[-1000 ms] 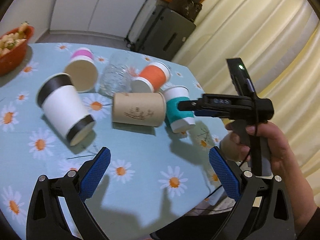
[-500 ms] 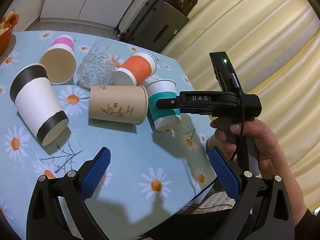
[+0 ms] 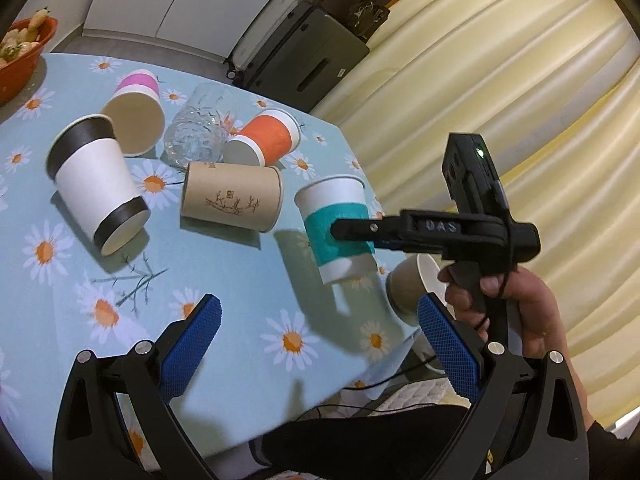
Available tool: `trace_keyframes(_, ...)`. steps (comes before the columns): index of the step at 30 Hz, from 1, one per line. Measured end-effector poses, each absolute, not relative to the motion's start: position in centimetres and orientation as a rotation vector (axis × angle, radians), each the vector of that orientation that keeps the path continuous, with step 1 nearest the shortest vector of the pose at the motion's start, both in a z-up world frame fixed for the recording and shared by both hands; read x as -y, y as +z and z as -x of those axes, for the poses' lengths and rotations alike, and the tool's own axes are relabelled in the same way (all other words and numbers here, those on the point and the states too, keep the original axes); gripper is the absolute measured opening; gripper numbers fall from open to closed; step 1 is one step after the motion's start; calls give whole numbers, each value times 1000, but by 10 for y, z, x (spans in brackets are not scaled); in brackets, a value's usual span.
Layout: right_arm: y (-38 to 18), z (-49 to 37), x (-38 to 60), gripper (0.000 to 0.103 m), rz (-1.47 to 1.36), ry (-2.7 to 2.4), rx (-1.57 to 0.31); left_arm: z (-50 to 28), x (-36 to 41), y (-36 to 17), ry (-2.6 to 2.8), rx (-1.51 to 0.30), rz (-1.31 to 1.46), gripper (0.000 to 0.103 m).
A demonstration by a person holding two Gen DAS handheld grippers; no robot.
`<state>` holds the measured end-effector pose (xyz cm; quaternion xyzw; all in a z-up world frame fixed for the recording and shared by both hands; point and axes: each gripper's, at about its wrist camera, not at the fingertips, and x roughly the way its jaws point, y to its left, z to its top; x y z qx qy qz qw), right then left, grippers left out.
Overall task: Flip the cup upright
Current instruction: 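Lift the teal-sleeved cup with the left tool and rotate it open end up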
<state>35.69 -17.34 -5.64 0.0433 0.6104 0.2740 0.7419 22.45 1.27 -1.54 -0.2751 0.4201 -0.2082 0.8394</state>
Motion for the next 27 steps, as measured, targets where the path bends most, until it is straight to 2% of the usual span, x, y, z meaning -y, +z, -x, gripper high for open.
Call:
trace_keyframes(13, -71, -280, 133, 62, -139, 714, -1395, -166, -35, -9, -392, -853, 597, 96)
trace_keyframes(27, -108, -267, 122, 62, -141, 732, -1425, -145, -46, -26, -348, -876, 613, 96)
